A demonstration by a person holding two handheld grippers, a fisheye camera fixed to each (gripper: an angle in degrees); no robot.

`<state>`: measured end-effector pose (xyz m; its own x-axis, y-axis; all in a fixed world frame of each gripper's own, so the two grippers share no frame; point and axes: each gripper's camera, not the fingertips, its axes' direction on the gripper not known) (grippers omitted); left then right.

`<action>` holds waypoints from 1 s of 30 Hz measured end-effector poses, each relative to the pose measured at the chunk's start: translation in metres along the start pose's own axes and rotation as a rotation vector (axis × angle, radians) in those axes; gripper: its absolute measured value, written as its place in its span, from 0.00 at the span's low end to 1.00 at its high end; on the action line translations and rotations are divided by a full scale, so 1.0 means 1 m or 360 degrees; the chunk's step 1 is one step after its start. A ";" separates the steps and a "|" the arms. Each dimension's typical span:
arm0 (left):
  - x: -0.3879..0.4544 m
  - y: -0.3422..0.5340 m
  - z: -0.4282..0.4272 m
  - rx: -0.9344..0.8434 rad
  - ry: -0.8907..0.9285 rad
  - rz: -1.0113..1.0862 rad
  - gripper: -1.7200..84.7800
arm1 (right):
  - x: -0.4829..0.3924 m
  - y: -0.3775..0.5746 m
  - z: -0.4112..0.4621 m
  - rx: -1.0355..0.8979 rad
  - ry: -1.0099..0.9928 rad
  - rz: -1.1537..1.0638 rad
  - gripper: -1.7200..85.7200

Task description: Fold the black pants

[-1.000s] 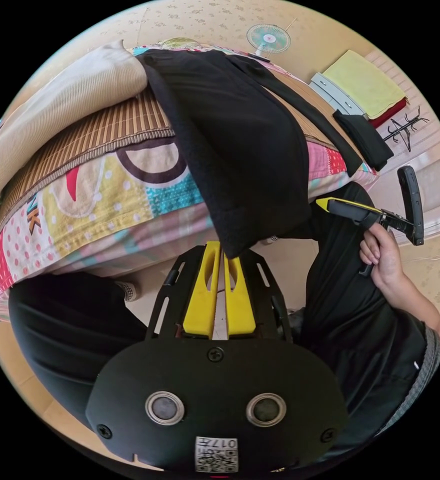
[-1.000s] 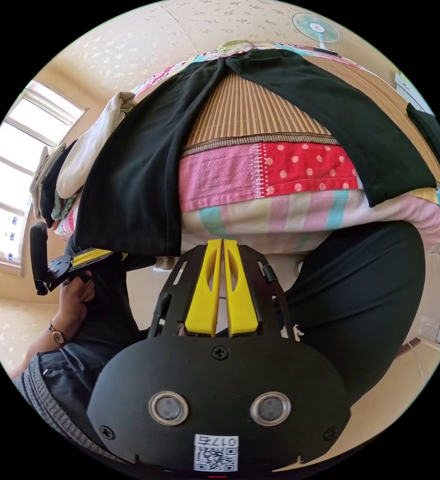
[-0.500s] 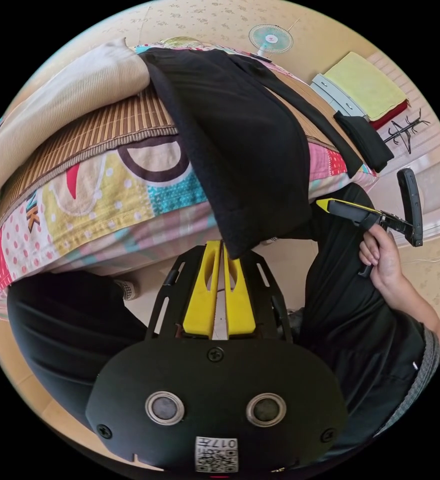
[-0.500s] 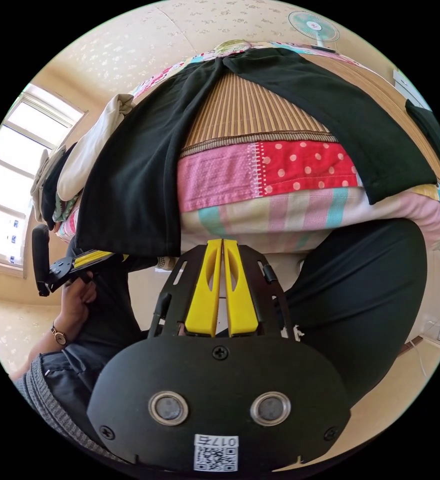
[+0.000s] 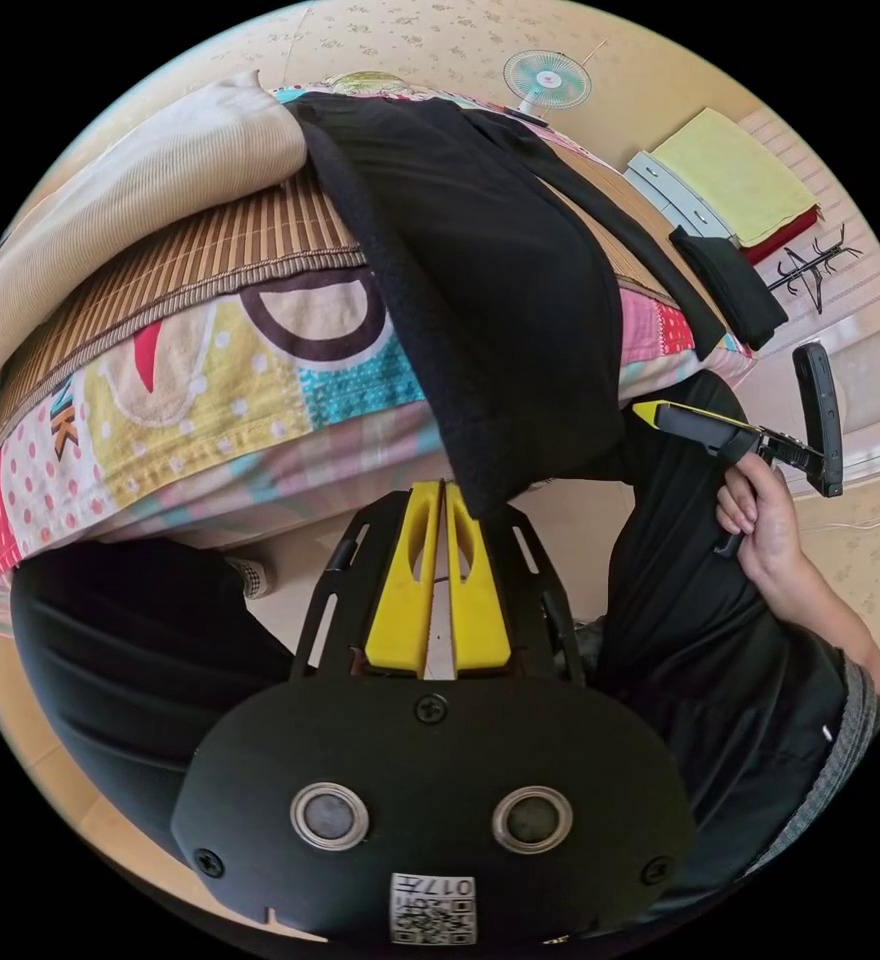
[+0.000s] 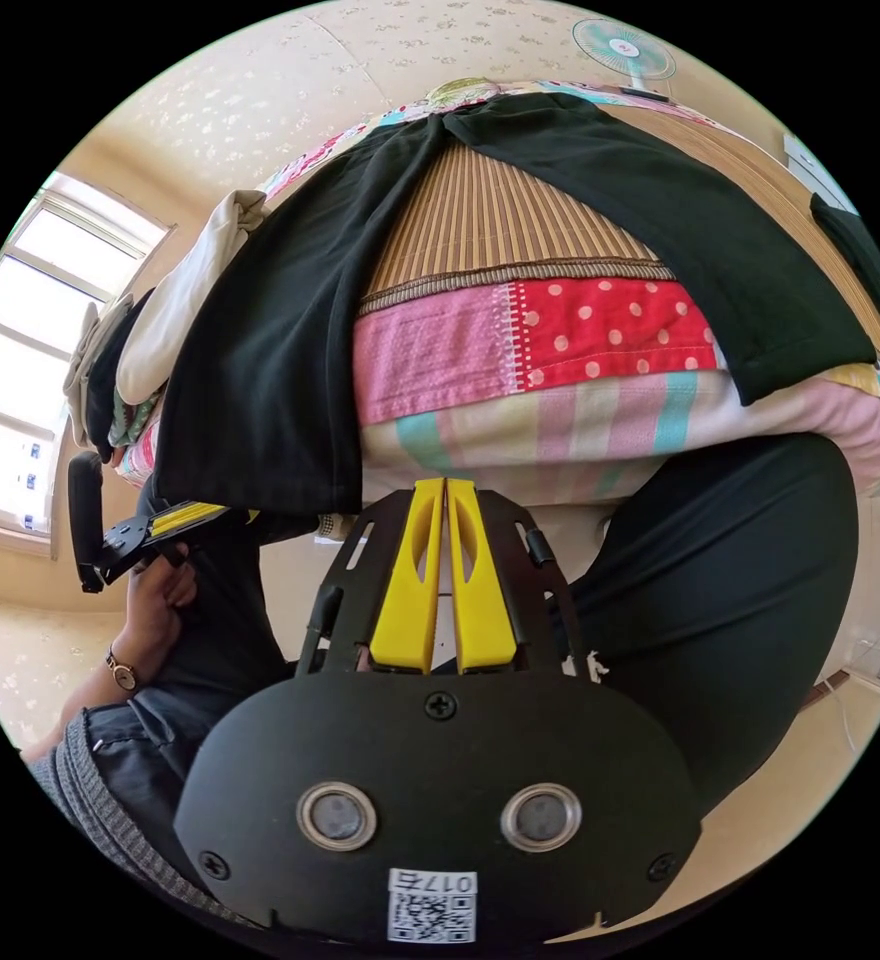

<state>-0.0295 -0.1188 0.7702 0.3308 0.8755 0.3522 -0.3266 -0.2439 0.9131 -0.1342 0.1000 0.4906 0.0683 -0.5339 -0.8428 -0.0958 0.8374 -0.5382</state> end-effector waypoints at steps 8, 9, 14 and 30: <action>-0.001 -0.003 0.000 0.0000 0.0005 -0.0005 0.01 | 0.000 -0.001 0.000 -0.0001 -0.0003 0.0009 0.02; -0.001 -0.003 0.000 0.0000 0.0006 -0.0007 0.01 | 0.000 -0.002 0.000 -0.0002 -0.0006 0.0009 0.02; -0.002 -0.005 0.000 0.0001 0.0013 -0.0018 0.01 | -0.001 -0.002 0.001 -0.0001 -0.0008 0.0010 0.02; -0.001 -0.009 0.000 0.0001 0.0024 -0.0035 0.01 | -0.005 -0.004 0.002 -0.0002 -0.0012 0.0015 0.02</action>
<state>-0.0268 -0.1179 0.7614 0.3246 0.8867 0.3292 -0.3188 -0.2252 0.9207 -0.1317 0.0996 0.4965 0.0745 -0.5249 -0.8479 -0.0976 0.8424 -0.5300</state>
